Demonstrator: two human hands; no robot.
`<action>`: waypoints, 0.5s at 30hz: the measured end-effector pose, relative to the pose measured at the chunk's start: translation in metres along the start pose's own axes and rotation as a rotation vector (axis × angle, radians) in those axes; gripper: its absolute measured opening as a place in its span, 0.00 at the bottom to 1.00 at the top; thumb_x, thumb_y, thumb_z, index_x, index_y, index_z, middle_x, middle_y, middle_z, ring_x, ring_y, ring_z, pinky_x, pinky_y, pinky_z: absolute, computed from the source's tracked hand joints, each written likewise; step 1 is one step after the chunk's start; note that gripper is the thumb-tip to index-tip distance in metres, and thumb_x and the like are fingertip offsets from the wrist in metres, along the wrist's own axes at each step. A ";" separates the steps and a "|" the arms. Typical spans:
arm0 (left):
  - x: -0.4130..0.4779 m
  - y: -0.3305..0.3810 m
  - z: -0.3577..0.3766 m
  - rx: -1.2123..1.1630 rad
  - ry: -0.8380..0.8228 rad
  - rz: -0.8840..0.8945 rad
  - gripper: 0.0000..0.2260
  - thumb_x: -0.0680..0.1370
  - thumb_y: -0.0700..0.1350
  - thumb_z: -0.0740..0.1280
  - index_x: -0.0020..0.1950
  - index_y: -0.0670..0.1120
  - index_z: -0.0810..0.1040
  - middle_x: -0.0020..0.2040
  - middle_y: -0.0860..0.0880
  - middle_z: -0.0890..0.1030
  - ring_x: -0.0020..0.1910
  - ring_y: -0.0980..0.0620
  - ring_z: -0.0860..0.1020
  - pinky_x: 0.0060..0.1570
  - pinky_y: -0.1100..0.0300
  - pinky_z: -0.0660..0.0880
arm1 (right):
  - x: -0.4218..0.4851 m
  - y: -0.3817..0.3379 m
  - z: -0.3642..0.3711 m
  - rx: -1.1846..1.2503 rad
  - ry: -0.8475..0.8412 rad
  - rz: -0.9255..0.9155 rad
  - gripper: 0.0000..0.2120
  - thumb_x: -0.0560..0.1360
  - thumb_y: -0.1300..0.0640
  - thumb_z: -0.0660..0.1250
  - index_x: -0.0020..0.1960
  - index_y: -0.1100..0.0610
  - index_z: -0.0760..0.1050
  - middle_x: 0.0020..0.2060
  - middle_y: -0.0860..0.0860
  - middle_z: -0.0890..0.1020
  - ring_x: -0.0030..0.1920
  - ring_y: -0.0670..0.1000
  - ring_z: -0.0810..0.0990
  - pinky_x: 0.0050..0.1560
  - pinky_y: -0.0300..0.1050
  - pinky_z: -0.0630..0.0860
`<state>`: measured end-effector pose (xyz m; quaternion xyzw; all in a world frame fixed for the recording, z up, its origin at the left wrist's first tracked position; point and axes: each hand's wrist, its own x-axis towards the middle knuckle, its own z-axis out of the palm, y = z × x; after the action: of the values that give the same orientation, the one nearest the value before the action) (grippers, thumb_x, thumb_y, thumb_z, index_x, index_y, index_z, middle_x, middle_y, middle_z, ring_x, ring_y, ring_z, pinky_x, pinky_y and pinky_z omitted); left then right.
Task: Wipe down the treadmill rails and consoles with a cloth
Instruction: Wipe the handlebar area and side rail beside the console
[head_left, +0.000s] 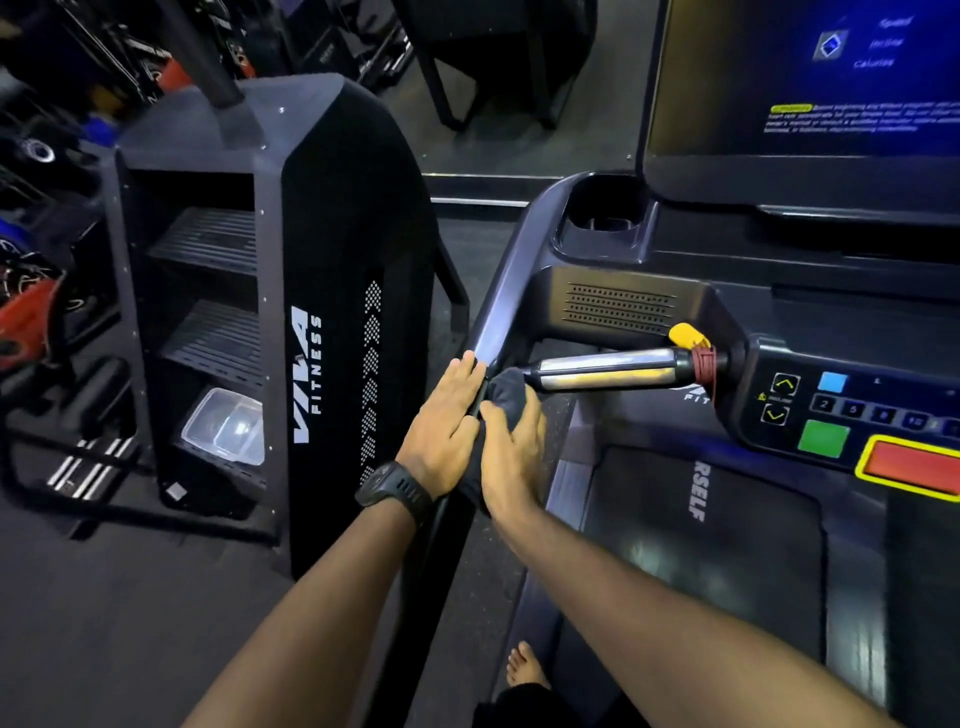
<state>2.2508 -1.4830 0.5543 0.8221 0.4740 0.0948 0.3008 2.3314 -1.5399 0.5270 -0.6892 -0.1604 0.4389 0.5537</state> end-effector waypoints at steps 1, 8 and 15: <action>-0.002 -0.001 0.000 -0.004 -0.003 0.010 0.32 0.74 0.41 0.52 0.81 0.43 0.56 0.81 0.50 0.52 0.79 0.59 0.47 0.73 0.73 0.42 | -0.003 0.004 0.002 0.038 -0.018 -0.001 0.29 0.80 0.43 0.62 0.80 0.44 0.60 0.76 0.46 0.66 0.72 0.50 0.69 0.63 0.43 0.64; -0.007 -0.001 -0.003 -0.056 -0.012 0.028 0.28 0.79 0.45 0.53 0.81 0.45 0.56 0.79 0.57 0.49 0.78 0.62 0.45 0.71 0.75 0.41 | -0.004 0.014 0.009 0.040 0.012 0.081 0.28 0.82 0.45 0.60 0.81 0.45 0.59 0.78 0.49 0.65 0.75 0.52 0.68 0.71 0.51 0.66; -0.009 -0.001 -0.004 -0.045 -0.053 0.034 0.28 0.81 0.49 0.49 0.81 0.47 0.55 0.81 0.52 0.48 0.79 0.60 0.43 0.70 0.76 0.39 | -0.025 0.010 0.007 -0.121 0.014 -0.057 0.29 0.83 0.46 0.59 0.82 0.42 0.53 0.81 0.44 0.58 0.75 0.51 0.67 0.70 0.47 0.67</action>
<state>2.2432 -1.4888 0.5585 0.8254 0.4494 0.0887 0.3300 2.3092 -1.5566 0.5291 -0.7197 -0.2023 0.4075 0.5245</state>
